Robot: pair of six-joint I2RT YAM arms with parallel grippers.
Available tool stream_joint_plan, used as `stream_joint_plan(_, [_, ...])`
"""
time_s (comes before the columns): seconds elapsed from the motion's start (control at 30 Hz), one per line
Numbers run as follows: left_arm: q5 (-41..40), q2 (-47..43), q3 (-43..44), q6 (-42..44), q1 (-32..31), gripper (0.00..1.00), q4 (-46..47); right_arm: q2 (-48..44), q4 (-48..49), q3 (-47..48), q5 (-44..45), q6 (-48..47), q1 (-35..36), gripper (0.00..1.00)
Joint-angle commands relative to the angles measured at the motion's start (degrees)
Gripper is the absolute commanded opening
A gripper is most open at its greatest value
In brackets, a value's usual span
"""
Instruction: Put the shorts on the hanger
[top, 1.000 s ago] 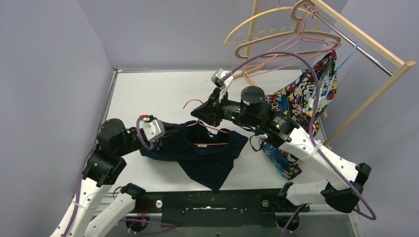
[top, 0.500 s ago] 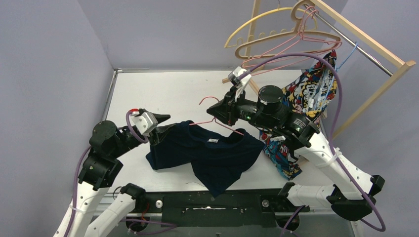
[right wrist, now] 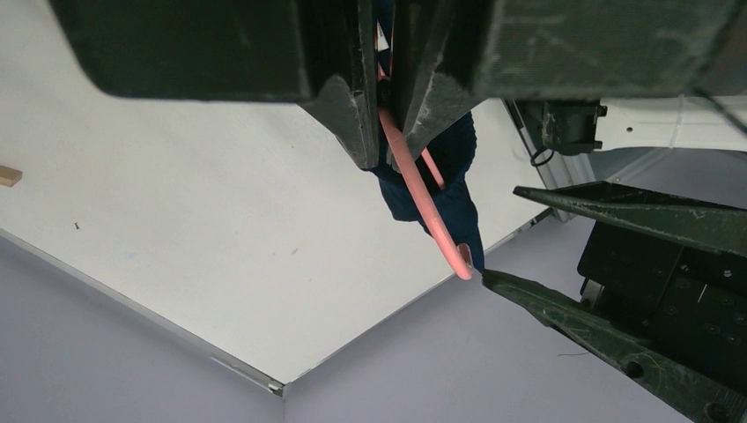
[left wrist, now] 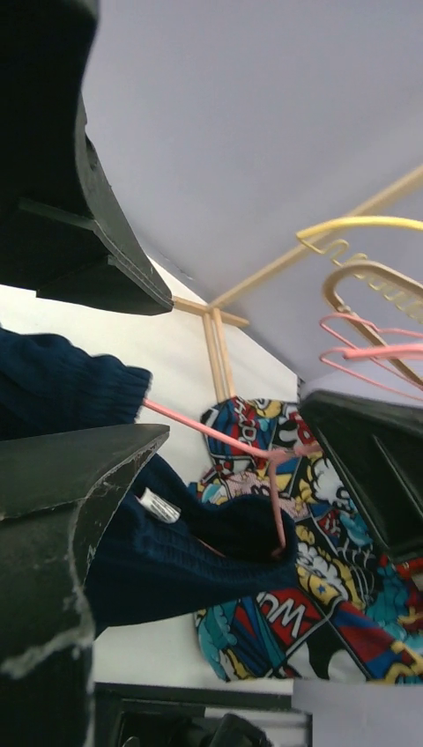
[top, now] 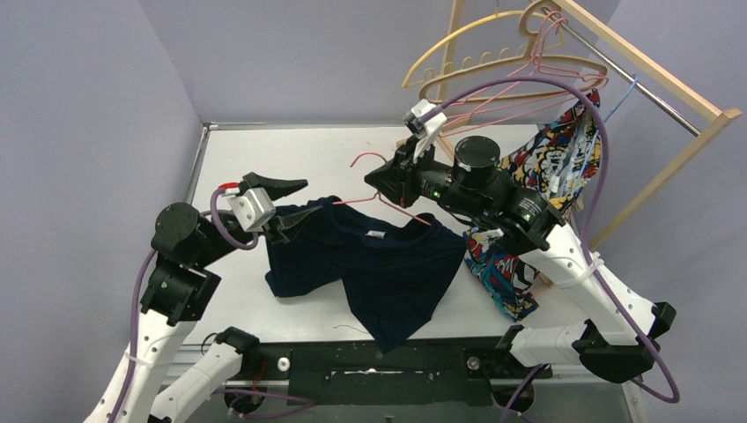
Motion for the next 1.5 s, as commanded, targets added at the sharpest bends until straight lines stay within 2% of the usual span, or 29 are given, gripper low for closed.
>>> stream_joint_plan(0.0, [11.78, 5.27, 4.5, 0.87, 0.32, 0.48, 7.18, 0.8, 6.07, 5.91, 0.75, 0.37, 0.18, 0.0])
stream_joint_plan(0.13, [16.53, 8.17, 5.07, -0.13, 0.37, 0.48, 7.32, 2.28, 5.99, 7.69, -1.03, 0.43, 0.42, 0.0])
stream_joint_plan(0.4, [10.06, 11.14, 5.24, 5.97, 0.37, 0.48, 5.48, 4.07, 7.77, 8.11, -4.99, 0.82, 1.04, 0.0])
stream_joint_plan(0.67, [14.68, 12.77, 3.91, 9.82, 0.37, 0.41, 1.16, 4.29, 7.62, 7.9, -5.19, 0.45, 0.99, 0.0])
stream_joint_plan(0.77, [16.2, 12.66, 3.37, 11.05, 0.37, 0.12, -0.17, 3.74, 7.0, 7.26, -5.35, 0.36, 0.91, 0.0])
stream_joint_plan(0.8, [16.65, 12.8, 3.58, 11.8, 0.37, 0.05, -0.96, 3.34, 7.11, 6.56, -5.52, 0.35, 0.91, 0.0])
stream_joint_plan(0.87, [17.48, 12.78, 3.82, 12.95, 0.37, 0.0, -2.09, 2.27, 7.2, 4.55, -6.35, 0.08, 0.68, 0.0])
stream_joint_plan(0.9, [17.91, 12.61, 3.79, 13.2, 0.41, 0.0, -2.18, 1.7, 6.91, 3.47, -7.17, -0.25, 0.38, 0.03])
stream_joint_plan(1.07, [21.27, 11.28, 3.42, 14.24, 0.46, 0.0, -2.52, -0.83, -0.34, -1.06, -10.2, -4.13, -0.32, 0.38])
stream_joint_plan(1.17, [23.51, 10.85, 3.49, 14.09, 0.46, 0.0, -2.34, -2.6, -5.12, -2.5, -10.41, -6.68, -0.43, 0.52])
stream_joint_plan(1.33, [28.03, 9.93, 2.66, 12.22, 0.54, 0.0, 1.16, -5.55, -9.76, -3.83, -9.65, -8.93, -0.6, 0.59])
stream_joint_plan(1.47, [29.78, 8.91, 1.01, 9.06, 0.54, 0.0, 5.9, -6.93, -11.36, -5.81, -10.79, -9.53, -0.66, 0.59])
